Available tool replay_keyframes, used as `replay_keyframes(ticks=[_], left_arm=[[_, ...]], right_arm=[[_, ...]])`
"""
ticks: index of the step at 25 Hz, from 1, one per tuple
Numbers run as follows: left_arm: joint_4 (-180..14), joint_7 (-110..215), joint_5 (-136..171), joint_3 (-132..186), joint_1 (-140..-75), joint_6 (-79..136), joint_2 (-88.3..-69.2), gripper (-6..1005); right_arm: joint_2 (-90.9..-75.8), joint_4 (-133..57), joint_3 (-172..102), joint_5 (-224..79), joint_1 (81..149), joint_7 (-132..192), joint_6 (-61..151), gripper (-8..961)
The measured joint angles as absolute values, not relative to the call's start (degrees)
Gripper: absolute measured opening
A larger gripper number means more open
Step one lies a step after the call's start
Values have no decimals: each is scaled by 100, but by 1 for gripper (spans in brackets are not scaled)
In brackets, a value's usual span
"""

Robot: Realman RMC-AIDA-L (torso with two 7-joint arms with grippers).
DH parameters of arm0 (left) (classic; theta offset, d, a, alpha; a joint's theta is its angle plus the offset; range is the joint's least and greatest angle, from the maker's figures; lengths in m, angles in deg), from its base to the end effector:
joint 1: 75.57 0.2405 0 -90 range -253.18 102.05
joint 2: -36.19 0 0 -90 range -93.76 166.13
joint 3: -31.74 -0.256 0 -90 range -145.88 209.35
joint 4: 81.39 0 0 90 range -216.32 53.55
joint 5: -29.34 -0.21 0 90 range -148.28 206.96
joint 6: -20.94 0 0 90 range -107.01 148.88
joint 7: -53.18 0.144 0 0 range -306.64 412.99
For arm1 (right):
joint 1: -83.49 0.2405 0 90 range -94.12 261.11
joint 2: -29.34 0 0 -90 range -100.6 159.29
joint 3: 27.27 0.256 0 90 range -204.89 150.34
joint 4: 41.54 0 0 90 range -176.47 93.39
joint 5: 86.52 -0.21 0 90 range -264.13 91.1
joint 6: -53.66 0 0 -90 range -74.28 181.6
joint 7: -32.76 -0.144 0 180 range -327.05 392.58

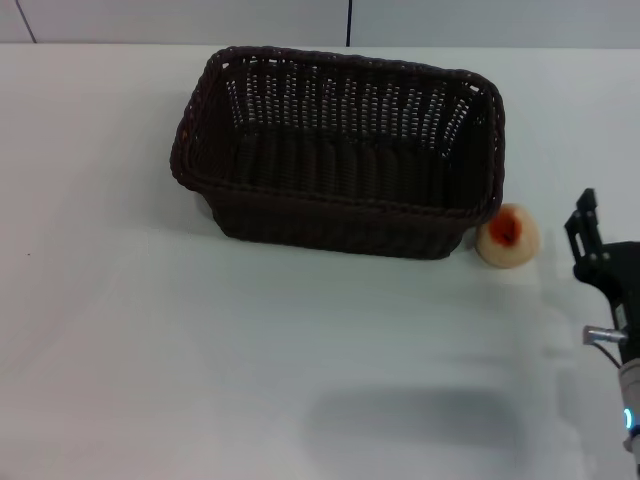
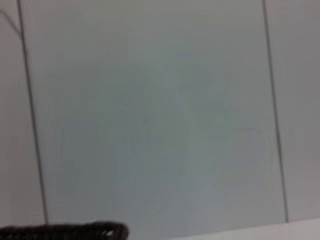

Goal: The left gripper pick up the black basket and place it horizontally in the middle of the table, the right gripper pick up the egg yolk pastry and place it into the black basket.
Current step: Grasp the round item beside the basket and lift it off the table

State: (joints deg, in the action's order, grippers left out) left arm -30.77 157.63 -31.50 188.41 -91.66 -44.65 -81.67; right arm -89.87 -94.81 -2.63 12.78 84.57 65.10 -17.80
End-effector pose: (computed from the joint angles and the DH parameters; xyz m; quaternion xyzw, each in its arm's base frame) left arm -0.3465 0.3120 0.2260 -0.5632 -0.2434 -0.4768 0.6295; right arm 0.2681 0.2185 -0.0745 -0.6198 0.3154 0.2758 0.6635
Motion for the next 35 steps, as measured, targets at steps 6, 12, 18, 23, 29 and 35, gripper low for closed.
replay_keyframes(ticks=[6, 12, 18, 23, 29, 35], left_arm=[[-2990, 15749, -3142, 18869, -9156, -4576, -8167, 413], [-2925, 15742, -3135, 18906, -9134, -4748, -8167, 413], [-2918, 15741, -3052, 18906, -9091, -4864, -8167, 413], [-2918, 15741, -3002, 18906, -9070, -4911, -8167, 412], [-2918, 15741, -2991, 18906, -9058, -4989, -8170, 412], [-2918, 15735, -2989, 18906, -9058, -5071, -8176, 411]], right_arm=[[-8991, -9203, -432, 1278, 8671, 6244, -1518, 717], [-8995, -8954, -477, 1278, 8893, 6060, -1165, 717], [-8996, -8831, -485, 1279, 9102, 6057, -800, 717], [-8998, -8667, -490, 1279, 9224, 5866, -641, 716], [-9002, -8492, -492, 1279, 9360, 5579, -515, 714], [-9005, -8304, -482, 1280, 9499, 5440, -233, 712]])
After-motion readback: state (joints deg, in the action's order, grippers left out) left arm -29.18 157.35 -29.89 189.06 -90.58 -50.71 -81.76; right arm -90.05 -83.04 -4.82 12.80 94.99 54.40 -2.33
